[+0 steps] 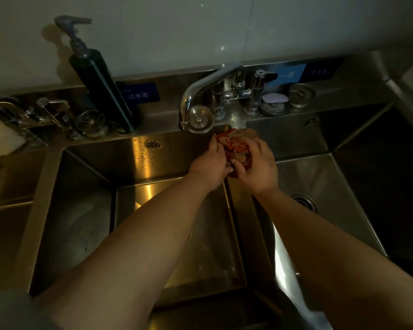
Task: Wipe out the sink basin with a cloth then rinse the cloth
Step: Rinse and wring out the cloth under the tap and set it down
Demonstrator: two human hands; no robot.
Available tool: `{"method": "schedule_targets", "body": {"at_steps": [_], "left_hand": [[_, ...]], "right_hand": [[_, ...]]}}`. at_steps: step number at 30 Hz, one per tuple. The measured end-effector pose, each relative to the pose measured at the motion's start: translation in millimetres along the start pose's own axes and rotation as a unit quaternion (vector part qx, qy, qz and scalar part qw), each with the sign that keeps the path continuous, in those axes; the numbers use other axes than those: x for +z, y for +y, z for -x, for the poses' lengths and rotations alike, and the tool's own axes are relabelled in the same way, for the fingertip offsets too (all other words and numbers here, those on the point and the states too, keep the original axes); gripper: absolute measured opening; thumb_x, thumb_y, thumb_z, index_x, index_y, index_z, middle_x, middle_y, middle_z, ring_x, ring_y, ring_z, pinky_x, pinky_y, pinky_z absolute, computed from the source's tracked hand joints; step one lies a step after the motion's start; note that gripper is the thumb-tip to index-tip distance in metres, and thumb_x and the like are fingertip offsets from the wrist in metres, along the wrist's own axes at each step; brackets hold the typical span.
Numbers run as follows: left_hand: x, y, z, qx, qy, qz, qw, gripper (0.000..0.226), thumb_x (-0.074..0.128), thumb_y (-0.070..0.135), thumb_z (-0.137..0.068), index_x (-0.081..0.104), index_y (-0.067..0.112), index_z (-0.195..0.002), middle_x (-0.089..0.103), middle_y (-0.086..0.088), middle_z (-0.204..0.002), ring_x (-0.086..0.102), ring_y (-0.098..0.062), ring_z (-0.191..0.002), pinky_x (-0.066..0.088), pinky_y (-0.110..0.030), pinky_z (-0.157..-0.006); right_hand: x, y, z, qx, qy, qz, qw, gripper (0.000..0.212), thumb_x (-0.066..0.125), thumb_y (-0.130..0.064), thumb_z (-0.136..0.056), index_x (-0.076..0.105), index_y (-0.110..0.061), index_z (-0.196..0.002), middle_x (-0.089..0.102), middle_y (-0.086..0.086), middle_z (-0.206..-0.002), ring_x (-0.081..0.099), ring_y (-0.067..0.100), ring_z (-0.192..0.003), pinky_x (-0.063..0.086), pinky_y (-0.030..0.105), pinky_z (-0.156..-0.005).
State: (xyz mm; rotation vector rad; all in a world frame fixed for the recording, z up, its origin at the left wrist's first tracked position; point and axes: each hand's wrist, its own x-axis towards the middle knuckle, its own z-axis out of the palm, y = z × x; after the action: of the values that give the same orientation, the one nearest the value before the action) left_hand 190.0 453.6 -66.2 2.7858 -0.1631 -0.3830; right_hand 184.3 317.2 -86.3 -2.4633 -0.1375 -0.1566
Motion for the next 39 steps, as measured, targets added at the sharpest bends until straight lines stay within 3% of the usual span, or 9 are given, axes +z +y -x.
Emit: {"method": "schedule_targets", "body": {"at_steps": [8, 16, 20, 26, 32, 39], "left_hand": [[0.2, -9.9, -17.6, 0.008, 0.029, 0.012, 0.999, 0.074, 0.056, 0.032, -0.091, 0.017, 0.001, -0.146, 0.001, -0.015, -0.157, 0.046, -0.033, -0.123, 0.042, -0.039, -0.098], [-0.2, -7.1, 4.3, 0.002, 0.039, 0.010, 0.999, 0.070, 0.056, 0.028, -0.092, 0.019, 0.004, -0.145, 0.007, -0.014, -0.157, 0.040, -0.032, -0.129, 0.040, -0.040, -0.104], [5.4, -4.1, 34.9, 0.015, 0.031, -0.030, 0.999, 0.070, 0.055, 0.034, -0.092, 0.019, 0.006, -0.146, 0.005, -0.013, -0.157, 0.034, -0.031, -0.134, 0.040, -0.042, -0.105], [33.5, 14.7, 93.7, -0.001, 0.030, 0.009, 1.000, 0.072, 0.056, 0.034, -0.092, 0.018, 0.008, -0.147, 0.006, -0.009, -0.158, 0.036, -0.030, -0.134, 0.038, -0.039, -0.104], [59.0, 32.5, 157.3, -0.021, 0.034, 0.024, 0.999, 0.072, 0.064, 0.036, -0.086, 0.027, 0.009, -0.141, 0.010, -0.009, -0.157, 0.036, -0.029, -0.134, 0.040, -0.042, -0.104], [68.9, 44.9, 212.5, -0.048, 0.046, 0.031, 0.997, 0.078, 0.066, 0.045, -0.082, 0.028, 0.009, -0.138, 0.014, -0.011, -0.157, 0.027, -0.029, -0.140, 0.037, -0.045, -0.107]], "right_hand": [[6.5, 0.5, -22.5, -0.001, -0.014, 0.011, 1.000, 0.064, 0.065, -0.034, -0.083, 0.039, -0.020, -0.139, 0.039, 0.010, -0.142, 0.037, 0.027, -0.130, 0.038, 0.046, -0.105], [-5.3, -4.5, -16.8, 0.001, -0.021, 0.038, 0.999, 0.060, 0.068, -0.033, -0.077, 0.046, -0.018, -0.132, 0.048, 0.009, -0.134, 0.045, 0.031, -0.120, 0.039, 0.040, -0.097], [-13.2, -6.4, 10.6, 0.003, -0.025, 0.039, 0.999, 0.059, 0.068, -0.029, -0.076, 0.048, -0.017, -0.130, 0.049, 0.010, -0.133, 0.045, 0.032, -0.118, 0.038, 0.038, -0.097], [-33.3, -2.2, 71.3, 0.000, -0.051, 0.061, 0.997, 0.060, 0.069, -0.033, -0.072, 0.049, -0.017, -0.126, 0.048, 0.010, -0.129, 0.042, 0.034, -0.118, 0.037, 0.038, -0.097], [-51.2, 6.5, 134.3, -0.009, -0.086, 0.068, 0.994, 0.060, 0.069, -0.040, -0.071, 0.046, -0.022, -0.124, 0.043, 0.005, -0.131, 0.036, 0.031, -0.117, 0.033, 0.031, -0.087], [-66.2, 9.5, 189.5, -0.012, -0.102, 0.057, 0.993, 0.058, 0.068, -0.038, -0.073, 0.045, -0.019, -0.123, 0.042, 0.007, -0.132, 0.034, 0.035, -0.120, 0.039, 0.040, -0.092]]}}
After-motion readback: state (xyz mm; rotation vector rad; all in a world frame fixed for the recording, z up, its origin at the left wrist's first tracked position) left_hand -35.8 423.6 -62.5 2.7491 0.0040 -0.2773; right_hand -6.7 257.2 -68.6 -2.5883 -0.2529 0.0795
